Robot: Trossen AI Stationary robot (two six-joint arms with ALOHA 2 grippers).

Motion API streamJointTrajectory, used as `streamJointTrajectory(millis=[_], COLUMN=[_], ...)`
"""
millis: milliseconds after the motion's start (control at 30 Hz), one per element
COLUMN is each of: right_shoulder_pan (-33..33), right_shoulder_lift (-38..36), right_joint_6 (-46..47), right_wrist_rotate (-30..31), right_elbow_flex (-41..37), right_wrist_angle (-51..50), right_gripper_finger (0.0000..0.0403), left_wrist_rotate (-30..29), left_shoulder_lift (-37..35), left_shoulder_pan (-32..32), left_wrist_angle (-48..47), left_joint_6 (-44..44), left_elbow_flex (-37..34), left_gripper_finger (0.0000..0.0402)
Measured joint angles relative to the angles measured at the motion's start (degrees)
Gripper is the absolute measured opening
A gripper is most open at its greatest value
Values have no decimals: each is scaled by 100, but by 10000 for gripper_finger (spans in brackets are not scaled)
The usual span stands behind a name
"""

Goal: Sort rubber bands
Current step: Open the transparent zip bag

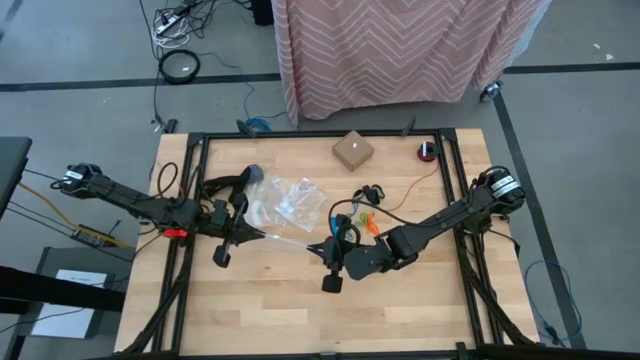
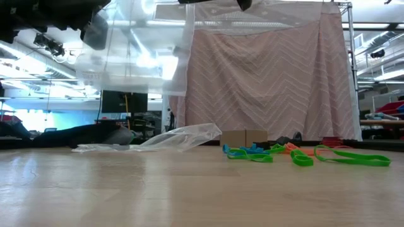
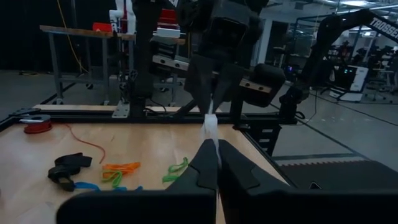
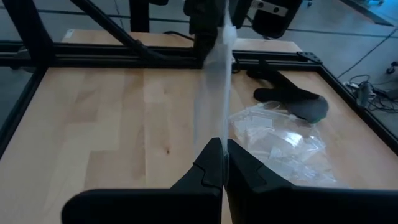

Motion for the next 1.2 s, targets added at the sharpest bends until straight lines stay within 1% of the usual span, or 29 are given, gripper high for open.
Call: streamJointTrajectory(millis=[100, 200, 267, 367, 467, 533, 600, 667, 800, 1067, 1200], right_shoulder_pan=[0, -1, -14, -22, -39, -72, -155, -287, -560, -731, -846], right_shoulder_lift=[0, 0, 0, -11, -11, -15, -17, -17, -7, -7, -7], right_joint_6=[-138, -357, -488, -750, -801, -843, -904, -932, -963, -1534, -1463], right_wrist_rotate=[-131, -130, 10, 169, 355, 459, 448, 353, -365, -540, -956], right_elbow_flex=[0, 0, 0, 4, 6, 54, 159, 227, 229, 229, 229], right_wrist_angle=[2, 10, 121, 350, 383, 428, 521, 537, 735, 1328, 1371], right_gripper_finger=[3, 22, 46, 93, 140, 164, 178, 186, 189, 192, 195], left_wrist_rotate=[-136, -285, -363, -473, -593, -708, -849, -908, -868, -848, -848], left_shoulder_lift=[0, 0, 0, 0, 0, 0, 0, 2, 0, 0, 0], left_shoulder_pan=[0, 0, 0, 2, 2, 2, 1, 2, 2, 2, 2], left_wrist_angle=[-2, -40, -95, -170, -311, -351, -343, -234, 73, 116, 288], left_joint_6=[0, 0, -14, -134, -178, -196, -236, -249, -252, -317, -306], left_elbow_flex=[0, 0, 0, 0, 0, 0, 0, 0, 2, 2, 2], left_gripper_finger=[4, 3, 3, 2, 2, 1, 1, 1, 1, 0, 0])
